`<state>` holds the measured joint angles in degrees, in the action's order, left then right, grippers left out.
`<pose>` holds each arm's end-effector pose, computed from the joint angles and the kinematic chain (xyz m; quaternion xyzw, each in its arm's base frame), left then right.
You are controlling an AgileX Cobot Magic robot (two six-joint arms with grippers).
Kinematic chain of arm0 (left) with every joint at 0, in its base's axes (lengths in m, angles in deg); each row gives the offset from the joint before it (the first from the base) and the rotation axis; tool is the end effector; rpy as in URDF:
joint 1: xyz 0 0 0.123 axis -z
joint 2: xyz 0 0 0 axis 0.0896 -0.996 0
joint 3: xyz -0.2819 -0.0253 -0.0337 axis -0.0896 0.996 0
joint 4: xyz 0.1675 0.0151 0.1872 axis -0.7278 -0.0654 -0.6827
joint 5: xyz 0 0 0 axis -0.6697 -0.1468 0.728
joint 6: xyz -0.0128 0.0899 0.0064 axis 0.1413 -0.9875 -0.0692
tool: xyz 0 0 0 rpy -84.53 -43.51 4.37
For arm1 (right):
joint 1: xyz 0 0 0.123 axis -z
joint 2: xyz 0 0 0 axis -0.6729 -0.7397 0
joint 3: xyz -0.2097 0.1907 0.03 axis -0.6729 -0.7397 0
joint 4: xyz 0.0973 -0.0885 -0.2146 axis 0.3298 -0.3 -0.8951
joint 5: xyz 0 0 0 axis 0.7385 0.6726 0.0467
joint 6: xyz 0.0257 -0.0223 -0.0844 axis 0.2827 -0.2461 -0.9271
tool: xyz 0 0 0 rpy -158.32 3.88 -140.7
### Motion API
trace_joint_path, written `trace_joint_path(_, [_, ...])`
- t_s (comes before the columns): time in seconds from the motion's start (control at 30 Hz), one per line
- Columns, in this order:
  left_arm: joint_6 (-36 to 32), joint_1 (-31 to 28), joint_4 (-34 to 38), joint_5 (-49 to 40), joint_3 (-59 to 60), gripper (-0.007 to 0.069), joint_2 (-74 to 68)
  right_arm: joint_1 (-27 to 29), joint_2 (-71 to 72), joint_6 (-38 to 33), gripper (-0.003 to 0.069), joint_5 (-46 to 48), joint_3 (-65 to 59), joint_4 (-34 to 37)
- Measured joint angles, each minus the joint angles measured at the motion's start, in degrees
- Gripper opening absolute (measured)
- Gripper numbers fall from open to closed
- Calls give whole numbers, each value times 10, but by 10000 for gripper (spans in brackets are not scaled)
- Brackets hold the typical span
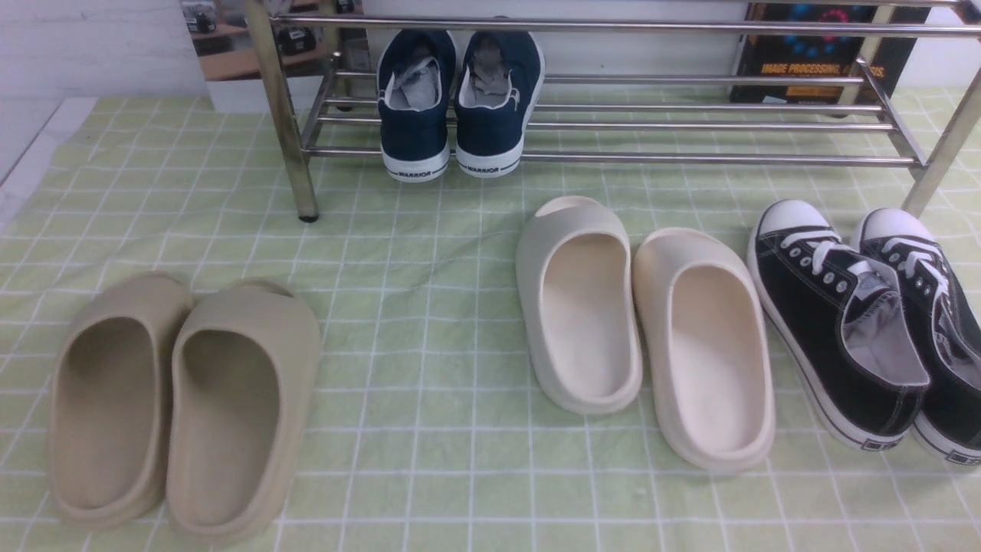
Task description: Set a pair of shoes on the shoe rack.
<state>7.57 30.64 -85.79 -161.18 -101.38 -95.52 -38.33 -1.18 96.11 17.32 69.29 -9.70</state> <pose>0.2043 -0.0961 0.5760 0.1245 0.8234 -0.1539 0.5317 0.0520 -0.0058 0.1739 0.0765 0.8012 0.0006 0.5936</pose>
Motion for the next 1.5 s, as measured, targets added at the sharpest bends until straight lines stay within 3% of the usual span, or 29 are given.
trace_joint_path(0.13, [15,0,-19,0,86,-13,88,0,0,0,246,0,0,0])
trace_joint_path(0.4, [74,0,-52,8,456,-13,327,0,0,0,246,0,0,0])
trace_joint_path(0.53, [114,0,-54,36,574,-13,413,0,0,0,246,0,0,0])
trace_joint_path(0.8, [168,0,-33,39,711,-13,490,0,0,0,246,0,0,0])
trace_joint_path(1.13, [174,0,-76,60,720,-13,491,0,0,0,246,0,0,0])
trace_joint_path(1.37, [165,-44,-75,293,853,-13,574,0,0,0,246,0,0,0])
trace_joint_path(1.5, [110,-110,-48,459,990,-13,656,0,0,0,246,0,0,0])
